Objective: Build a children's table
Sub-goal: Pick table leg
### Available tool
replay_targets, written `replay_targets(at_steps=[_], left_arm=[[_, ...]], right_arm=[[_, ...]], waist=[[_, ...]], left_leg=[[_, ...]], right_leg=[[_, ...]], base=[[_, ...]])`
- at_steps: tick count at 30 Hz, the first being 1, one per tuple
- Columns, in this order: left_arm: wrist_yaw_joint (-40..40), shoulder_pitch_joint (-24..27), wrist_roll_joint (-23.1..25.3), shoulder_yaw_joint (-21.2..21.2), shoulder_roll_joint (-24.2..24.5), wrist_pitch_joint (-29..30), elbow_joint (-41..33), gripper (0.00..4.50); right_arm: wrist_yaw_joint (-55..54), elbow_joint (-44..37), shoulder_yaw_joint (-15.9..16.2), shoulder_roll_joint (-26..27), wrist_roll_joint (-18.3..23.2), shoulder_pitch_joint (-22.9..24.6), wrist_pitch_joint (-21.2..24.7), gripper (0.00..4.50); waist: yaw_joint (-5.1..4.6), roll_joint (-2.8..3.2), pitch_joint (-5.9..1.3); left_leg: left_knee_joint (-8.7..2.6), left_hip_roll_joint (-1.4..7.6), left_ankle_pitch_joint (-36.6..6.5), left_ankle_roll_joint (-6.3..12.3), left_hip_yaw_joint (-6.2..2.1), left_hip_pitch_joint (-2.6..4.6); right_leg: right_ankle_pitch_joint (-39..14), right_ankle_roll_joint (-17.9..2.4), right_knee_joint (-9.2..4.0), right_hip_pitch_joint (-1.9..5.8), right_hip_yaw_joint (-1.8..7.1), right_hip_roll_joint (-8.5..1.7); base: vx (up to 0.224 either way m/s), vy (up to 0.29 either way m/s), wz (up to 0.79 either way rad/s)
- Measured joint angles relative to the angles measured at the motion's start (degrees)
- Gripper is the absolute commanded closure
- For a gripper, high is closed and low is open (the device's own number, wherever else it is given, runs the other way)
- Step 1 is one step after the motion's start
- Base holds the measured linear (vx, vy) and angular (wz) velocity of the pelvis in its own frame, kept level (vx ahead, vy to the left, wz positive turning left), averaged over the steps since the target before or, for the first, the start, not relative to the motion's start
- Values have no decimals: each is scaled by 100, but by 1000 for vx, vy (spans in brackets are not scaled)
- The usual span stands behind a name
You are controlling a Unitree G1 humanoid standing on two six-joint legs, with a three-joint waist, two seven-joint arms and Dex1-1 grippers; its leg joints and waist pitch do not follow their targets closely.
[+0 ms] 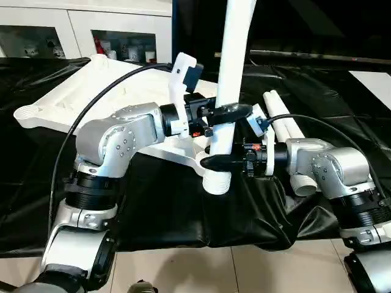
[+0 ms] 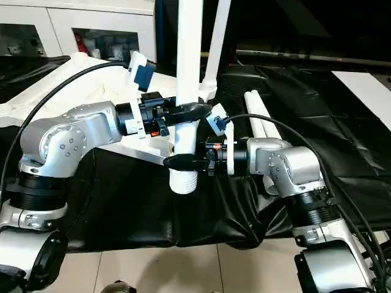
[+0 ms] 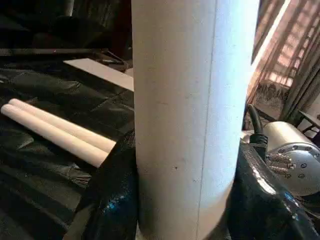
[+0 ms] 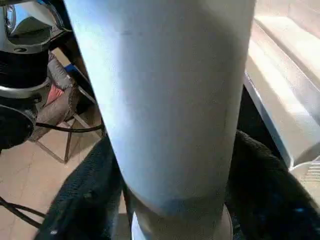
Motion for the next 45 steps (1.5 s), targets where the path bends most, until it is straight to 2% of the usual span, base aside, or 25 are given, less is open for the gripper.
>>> replay_targets(at_steps=[7, 20, 21, 25, 27, 28, 30, 34, 36, 37, 40, 42, 43, 45], left_arm=[[4, 0, 0, 5, 7, 0, 3, 265], [77, 1, -1, 44, -68, 0, 31, 265], [107, 0, -5, 70, -105, 0, 57, 230], [355, 0, -131, 399, -356, -16, 166, 173], [438, 10, -172, 518, -451, -130, 166, 173], [471, 20, -185, 607, -516, -259, 166, 152], [651, 61, -304, 882, -818, -677, 170, 140], [1139, 91, -793, 1615, -1434, -1268, 179, 134], [1220, 95, -952, 1800, -1482, -1303, 180, 134], [1223, 119, -1055, 1939, -1533, -1354, 175, 134], [1133, 266, -1123, 2015, -1401, -1378, 175, 134], [967, 335, -808, 1800, -1086, -1533, 269, 134], [785, 373, -212, 1346, -649, -1836, 422, 134], [447, 449, 673, 630, -60, -2378, 763, 134]], right_arm=[[16, 3, 4, 27, -1, 0, -15, 241], [-56, -10, -34, 100, 4, 42, -50, 251], [-75, -10, -60, 112, 6, 59, -55, 252], [-245, -12, -240, 245, 60, 116, -64, 254], [-331, -11, -290, 304, 124, 174, -61, 255], [-398, -11, -332, 330, 154, 207, -51, 255], [-560, -9, -487, 407, 190, 247, -25, 255], [-957, 5, -894, 649, 272, 262, -28, 257], [-1174, 28, -1039, 714, 282, 267, -80, 257], [-1435, 117, -1181, 804, 267, 268, -230, 257], [-2109, 402, -1490, 927, 169, 286, -604, 257], [-2500, 475, -1601, 948, -16, 348, -866, 257], [-2732, 525, -1606, 940, -234, 413, -1116, 257], [-3028, 572, -1608, 893, -536, 547, -1357, 257]], waist=[[1, 0, 0], [3, 1, 0], [6, 1, 0], [29, 1, 0], [45, 1, 0], [50, 1, 0], [62, 1, 0], [90, 1, 0], [97, 1, -1], [105, 2, -1], [126, 5, -2], [142, 6, -3], [144, 11, -5], [139, 21, -10]], left_leg=[[0, 0, 0, 0, 0, 0], [2, 0, 1, -1, -1, 0], [2, 0, 1, -1, -1, 0], [6, 0, 1, 0, -1, 0], [6, 0, 1, 0, -1, 1], [7, 0, 1, 0, -2, 1], [8, 0, 1, 0, -2, 2], [14, 1, 1, 0, -2, 2], [14, 1, 2, -2, -2, 5], [15, 1, 3, -2, -2, 5], [16, 0, 3, -3, -2, 6], [15, 1, 4, -5, -4, 5], [13, 1, 5, -6, -5, 8], [10, -1, 4, -6, -8, 9]], right_leg=[[1, 0, 0, 0, 0, 0], [2, -1, 1, 0, 0, 0], [2, -2, 1, 1, 0, 0], [5, -4, 1, 2, 0, 0], [5, -4, 1, 3, 0, 0], [6, -4, 1, 3, -1, 0], [7, -5, 1, 4, -1, 0], [10, -5, 2, 6, -1, -1], [11, -4, 3, 6, -2, -1], [11, -4, 3, 6, -1, -1], [14, -2, 3, 6, 0, -1], [14, -1, 3, 7, -3, -1], [13, 3, 2, 8, -3, 0], [16, 19, -7, 11, 0, -1]], base=[[0, 0, 0], [0, 0, 0], [0, 0, 0], [0, 0, 0], [0, 0, 0], [0, 0, 0], [0, 0, 0], [0, 0, 0], [0, 0, 0], [0, 0, 0], [0, 0, 0], [0, 0, 0], [0, 0, 0], [0, 0, 0]])
